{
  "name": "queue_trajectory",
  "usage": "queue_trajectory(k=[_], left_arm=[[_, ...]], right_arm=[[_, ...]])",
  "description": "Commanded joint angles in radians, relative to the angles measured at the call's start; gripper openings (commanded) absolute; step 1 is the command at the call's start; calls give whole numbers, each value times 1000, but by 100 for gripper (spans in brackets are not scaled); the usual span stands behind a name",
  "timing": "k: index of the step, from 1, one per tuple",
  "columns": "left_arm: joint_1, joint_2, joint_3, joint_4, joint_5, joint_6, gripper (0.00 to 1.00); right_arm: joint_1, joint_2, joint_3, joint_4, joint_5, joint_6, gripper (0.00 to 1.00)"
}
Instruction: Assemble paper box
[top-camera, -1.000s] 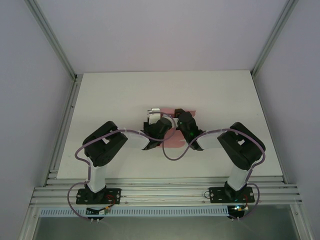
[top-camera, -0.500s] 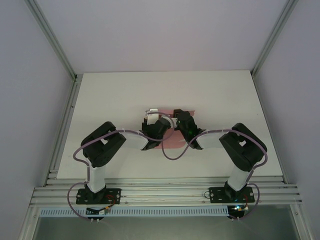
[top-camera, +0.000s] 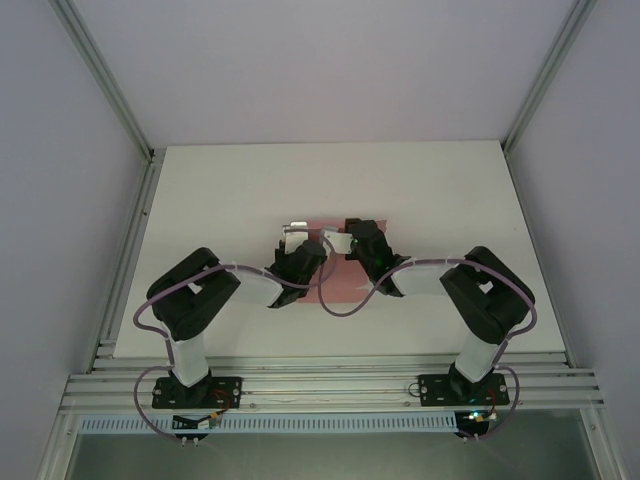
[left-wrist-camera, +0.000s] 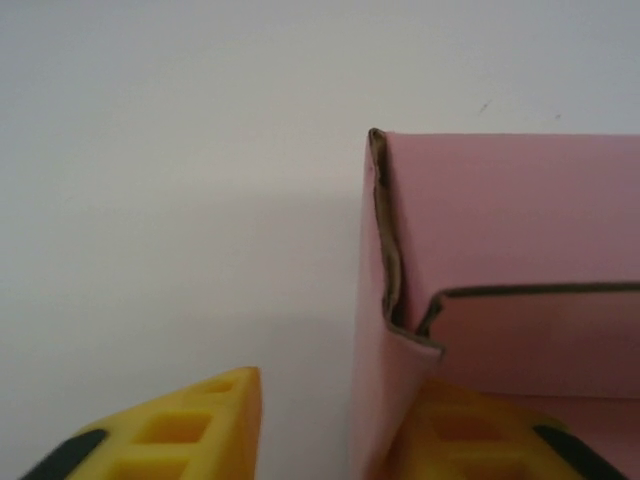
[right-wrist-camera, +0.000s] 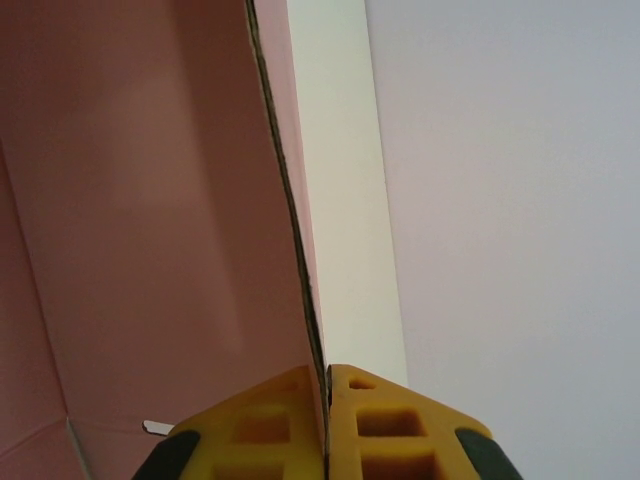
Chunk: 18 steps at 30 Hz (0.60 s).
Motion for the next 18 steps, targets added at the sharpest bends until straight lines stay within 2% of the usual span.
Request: queue_trajectory(k=[1, 2, 4, 7, 9, 11, 12, 18], left_arm=[[27, 12, 11, 35, -16, 13, 21], [27, 11, 14, 37, -20, 18, 17], [29, 9, 13, 38, -26, 30, 13], [35, -2, 10, 28, -35, 21, 11], [37, -16, 1, 24, -26, 11, 5], [40, -29, -9, 26, -17, 9, 1], [41, -36, -14, 27, -13, 5, 0], [51, -102, -62, 71, 68, -4, 0]], right_arm=[[0, 25, -16, -188, -32, 73, 0], [1, 21, -12, -188, -32, 83, 1], [0, -2, -2, -196, -41, 112, 9], [-1, -76, 16, -263, -73, 152, 31], [-3, -150, 26, -345, -102, 187, 45], [-4, -229, 23, -406, -128, 230, 66], [-6, -273, 21, -440, -141, 257, 98], [-13, -591, 9, -571, -208, 439, 100]])
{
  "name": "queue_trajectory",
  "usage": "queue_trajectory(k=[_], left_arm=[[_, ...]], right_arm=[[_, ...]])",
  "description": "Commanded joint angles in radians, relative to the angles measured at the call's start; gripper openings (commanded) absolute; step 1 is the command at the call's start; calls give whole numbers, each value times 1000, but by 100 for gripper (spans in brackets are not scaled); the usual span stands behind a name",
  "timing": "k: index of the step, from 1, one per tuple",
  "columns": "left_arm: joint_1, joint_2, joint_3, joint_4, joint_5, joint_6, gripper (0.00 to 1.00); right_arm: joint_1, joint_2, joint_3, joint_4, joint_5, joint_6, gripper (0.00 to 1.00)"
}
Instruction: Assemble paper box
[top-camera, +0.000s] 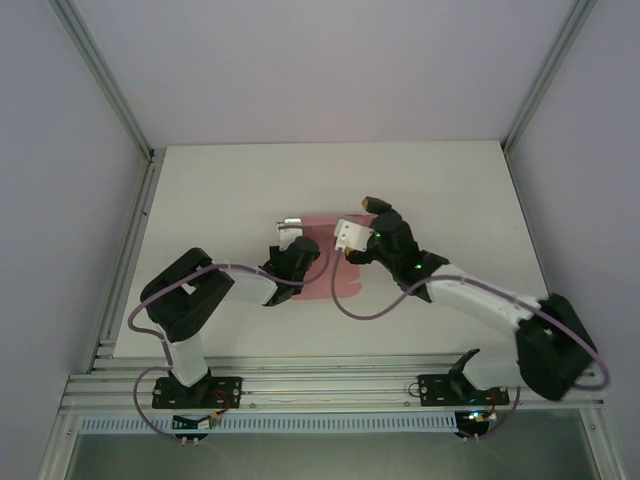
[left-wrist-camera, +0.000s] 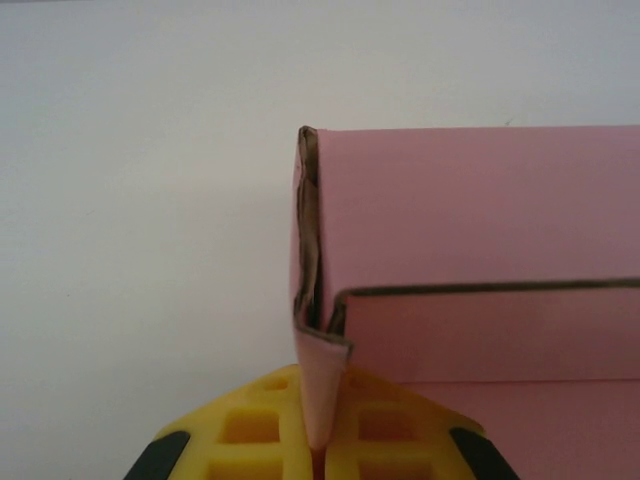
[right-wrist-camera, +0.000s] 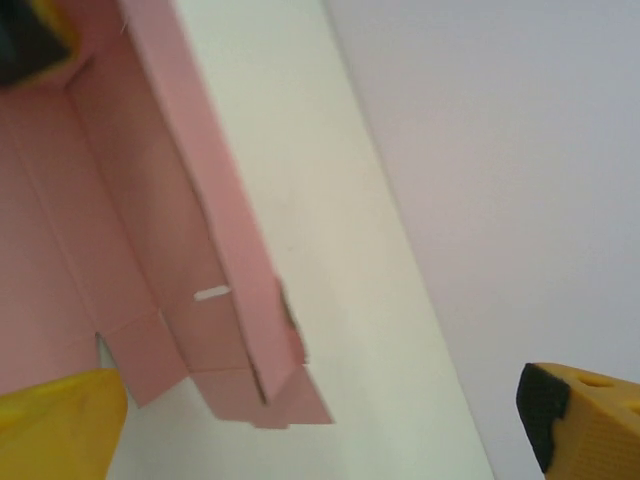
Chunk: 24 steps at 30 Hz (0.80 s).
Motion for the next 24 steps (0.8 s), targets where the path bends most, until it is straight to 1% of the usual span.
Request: queue_trajectory(k=[1, 3, 4, 6, 8, 9, 11, 13, 15, 17, 20, 22, 24], left_arm=[[17, -81, -38, 57, 80, -28, 0], [24, -134, -64, 80, 181, -39, 0], [23, -163, -79, 99, 238, -37, 0], [26, -232, -102, 114, 379, -31, 0], [30, -298, -101, 85, 525, -18, 0], [30, -329, -96, 61, 595, -14, 0], [32, -373, -103, 43, 699, -11, 0], [33, -413, -123, 50, 738, -14, 0], [35, -452, -141, 45, 769, -10, 0], [35, -483, -156, 42, 765, -8, 0], [35, -508, -148, -2, 753, 5, 0], [35, -514, -150, 1, 760, 16, 0], [34, -518, -152, 9, 773, 19, 0]], right_arm=[[-17, -192, -9, -111, -90, 209, 100], [-34, -299, 12, -172, -103, 360, 100], [-43, -336, 36, -231, -106, 451, 100], [-63, -383, 100, -384, -153, 602, 100], [-65, -387, 166, -529, -193, 693, 100], [-67, -374, 215, -608, -187, 750, 100], [-76, -342, 312, -765, -205, 814, 100], [-81, -308, 386, -901, -243, 805, 100], [-82, -280, 439, -1002, -211, 806, 100], [-84, -267, 469, -1074, -224, 780, 100], [-84, -261, 472, -1096, -283, 745, 100], [-85, -244, 477, -1092, -277, 745, 100], [-86, -218, 487, -1086, -243, 750, 100]])
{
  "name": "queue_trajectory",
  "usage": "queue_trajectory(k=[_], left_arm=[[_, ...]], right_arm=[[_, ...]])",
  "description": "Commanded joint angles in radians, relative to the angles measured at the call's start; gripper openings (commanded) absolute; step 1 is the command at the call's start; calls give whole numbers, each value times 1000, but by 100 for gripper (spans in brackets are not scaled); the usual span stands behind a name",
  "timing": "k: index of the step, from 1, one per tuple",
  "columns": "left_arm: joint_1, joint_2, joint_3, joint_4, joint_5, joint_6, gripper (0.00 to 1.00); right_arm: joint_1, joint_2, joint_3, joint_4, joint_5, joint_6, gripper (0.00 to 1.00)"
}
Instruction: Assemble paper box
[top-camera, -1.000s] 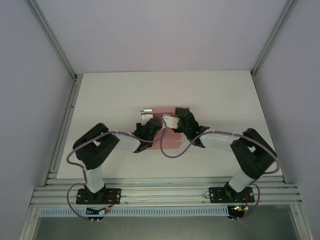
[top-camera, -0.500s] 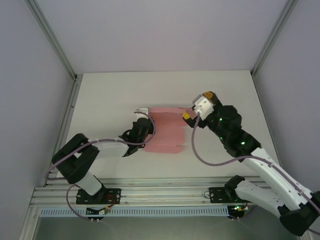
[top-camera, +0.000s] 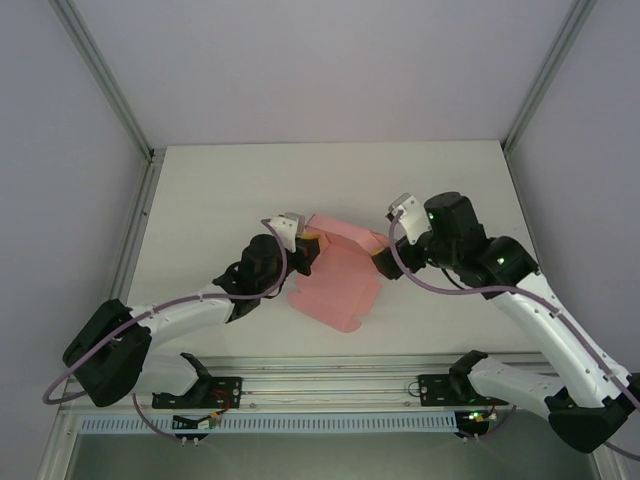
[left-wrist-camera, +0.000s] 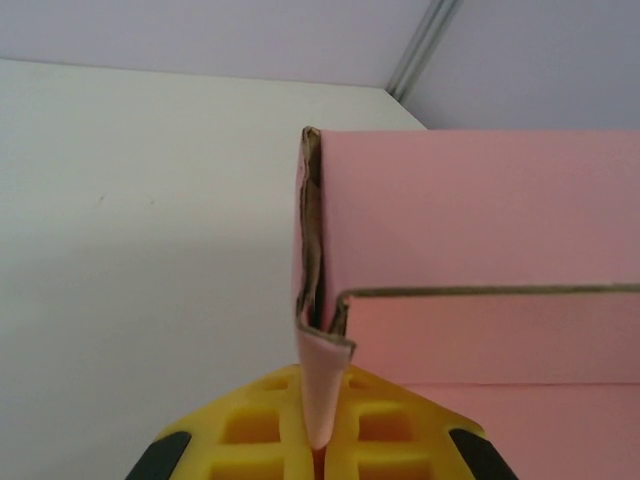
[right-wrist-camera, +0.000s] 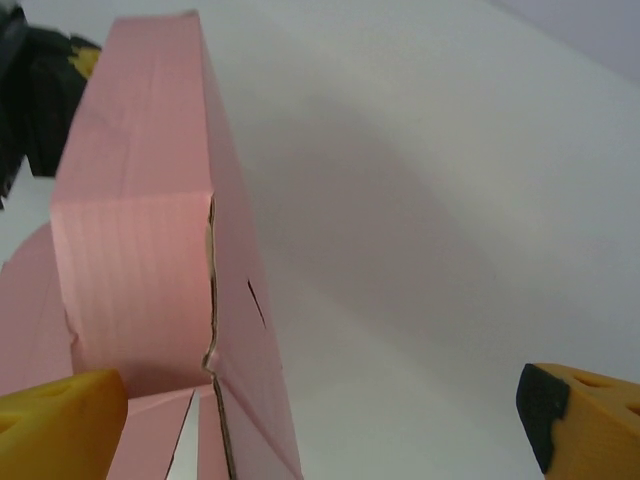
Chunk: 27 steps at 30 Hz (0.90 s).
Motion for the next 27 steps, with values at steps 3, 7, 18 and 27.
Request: queue_trajectory(k=[3, 7, 18, 27], left_arm=[[14, -35, -8, 13, 42, 13, 0], [13, -26, -7, 23, 58, -8, 0], [13, 58, 24, 51, -12, -149, 0], [34, 29, 38, -16, -253, -198, 0]], right_arm=[[-7, 61, 34, -29, 39, 17, 100], [-6, 55, -43, 172, 33, 43, 100], [-6, -53, -366, 838, 111, 246, 100], [-5, -255, -288, 472, 200, 252, 100]])
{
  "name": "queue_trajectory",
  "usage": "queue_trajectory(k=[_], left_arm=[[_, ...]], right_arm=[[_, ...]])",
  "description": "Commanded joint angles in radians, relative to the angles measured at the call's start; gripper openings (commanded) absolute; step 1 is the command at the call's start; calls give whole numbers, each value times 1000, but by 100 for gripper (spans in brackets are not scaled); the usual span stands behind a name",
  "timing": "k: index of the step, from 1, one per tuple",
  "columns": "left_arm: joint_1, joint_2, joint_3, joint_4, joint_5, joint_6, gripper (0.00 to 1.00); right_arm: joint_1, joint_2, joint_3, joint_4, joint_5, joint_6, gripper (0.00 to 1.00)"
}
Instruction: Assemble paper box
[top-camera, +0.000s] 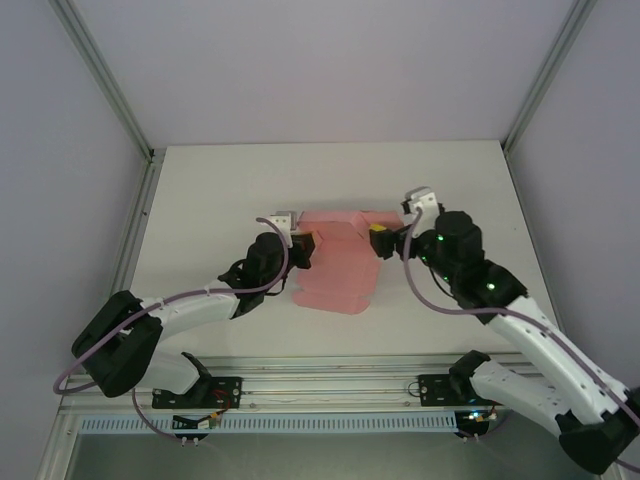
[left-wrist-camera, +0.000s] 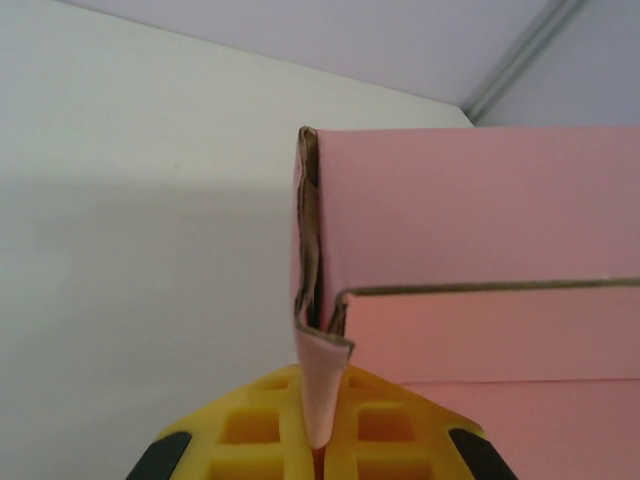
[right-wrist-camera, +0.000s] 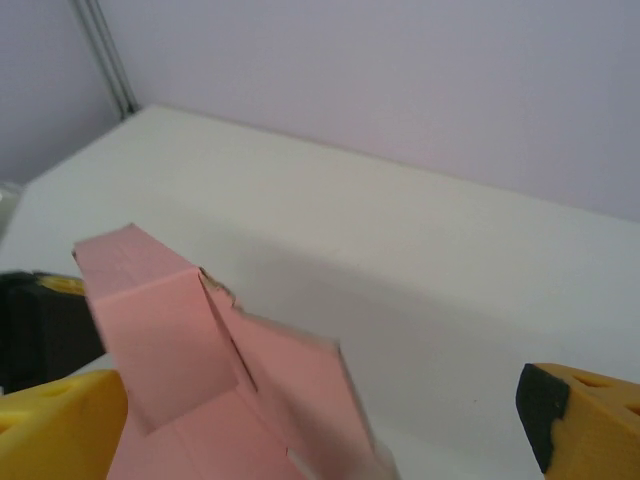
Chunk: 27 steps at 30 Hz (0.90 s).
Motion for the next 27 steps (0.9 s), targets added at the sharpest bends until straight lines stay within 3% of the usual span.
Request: queue_trajectory(k=[1, 7, 10, 15, 22, 27], left_arm=[[29, -48, 15, -7, -108, -57, 0], [64, -129, -50, 58, -101, -138, 0], [64, -183, -81, 98, -94, -145, 0], [65, -238, -120, 148, -39, -144, 0], [66, -273, -129, 125, -28, -133, 0], [66, -259, -137, 153, -10, -131, 0]], right_arm=[[-5, -113, 6, -94, 39, 80, 100], [-44, -275, -176, -45, 77, 299, 100], [-106, -271, -212, -44, -67, 393, 100], [-167, -145, -266, 201, -326, 528, 100], [-167, 37, -202, 393, -471, 485, 100], [-167, 136, -204, 493, -488, 466, 100]])
